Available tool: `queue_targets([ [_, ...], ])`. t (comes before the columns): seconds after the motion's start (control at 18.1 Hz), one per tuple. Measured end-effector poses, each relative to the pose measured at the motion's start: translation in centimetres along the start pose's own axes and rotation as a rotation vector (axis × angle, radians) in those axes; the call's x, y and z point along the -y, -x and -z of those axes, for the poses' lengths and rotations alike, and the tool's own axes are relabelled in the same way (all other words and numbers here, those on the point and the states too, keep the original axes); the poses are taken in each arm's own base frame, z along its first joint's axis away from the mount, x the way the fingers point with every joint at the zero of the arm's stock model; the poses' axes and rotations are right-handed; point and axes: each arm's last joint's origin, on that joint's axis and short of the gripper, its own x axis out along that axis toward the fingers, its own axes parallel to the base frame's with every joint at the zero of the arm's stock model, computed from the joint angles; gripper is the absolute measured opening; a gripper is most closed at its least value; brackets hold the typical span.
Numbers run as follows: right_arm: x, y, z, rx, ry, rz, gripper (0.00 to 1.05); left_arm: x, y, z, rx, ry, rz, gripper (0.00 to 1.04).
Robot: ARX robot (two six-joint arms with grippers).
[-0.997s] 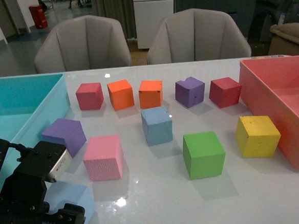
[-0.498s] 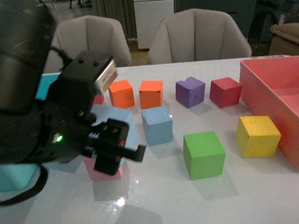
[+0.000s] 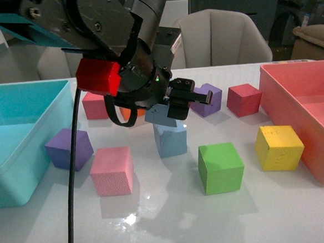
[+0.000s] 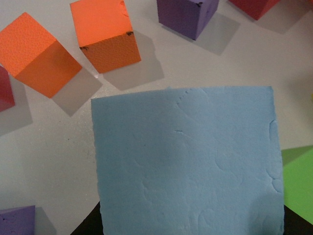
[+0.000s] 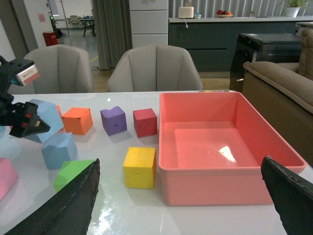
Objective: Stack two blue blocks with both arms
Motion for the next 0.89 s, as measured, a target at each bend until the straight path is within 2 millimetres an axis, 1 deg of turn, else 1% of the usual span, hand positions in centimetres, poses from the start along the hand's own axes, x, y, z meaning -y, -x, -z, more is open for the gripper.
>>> queue_targets([
  [0.11, 0.0, 0.0, 0.0, 0.0, 0.0, 0.0, 0.98, 0.2, -1.8, -0.9, -0.026, 0.032, -0.012, 0.49],
  [0.17, 0.0, 0.0, 0.0, 0.0, 0.0, 0.0, 0.98, 0.2, -2.3, -1.3, -0.028, 0.05, -0.017, 0.48],
  [0.28, 0.0, 0.0, 0.0, 0.0, 0.0, 0.0, 0.98, 0.3, -2.8, -1.7, -0.029, 0.072, -0.016, 0.48],
  [0.44, 0.0, 0.0, 0.0, 0.0, 0.0, 0.0, 0.98, 0.4, -3.2, -1.5, -0.041, 0.076, -0.02, 0.48],
  [0.66, 0.0, 0.0, 0.0, 0.0, 0.0, 0.0, 0.98, 0.5, -4.3, -0.5, -0.07, 0.072, -0.032, 0.48],
  [0.83, 0.0, 0.0, 0.0, 0.0, 0.0, 0.0, 0.98, 0.6, -4.8, -0.2, -0.076, 0.071, -0.042, 0.49],
  [0.89, 0.0, 0.0, 0.0, 0.0, 0.0, 0.0, 0.98, 0.7, -5.0, -0.2, -0.076, 0.07, -0.041, 0.62],
])
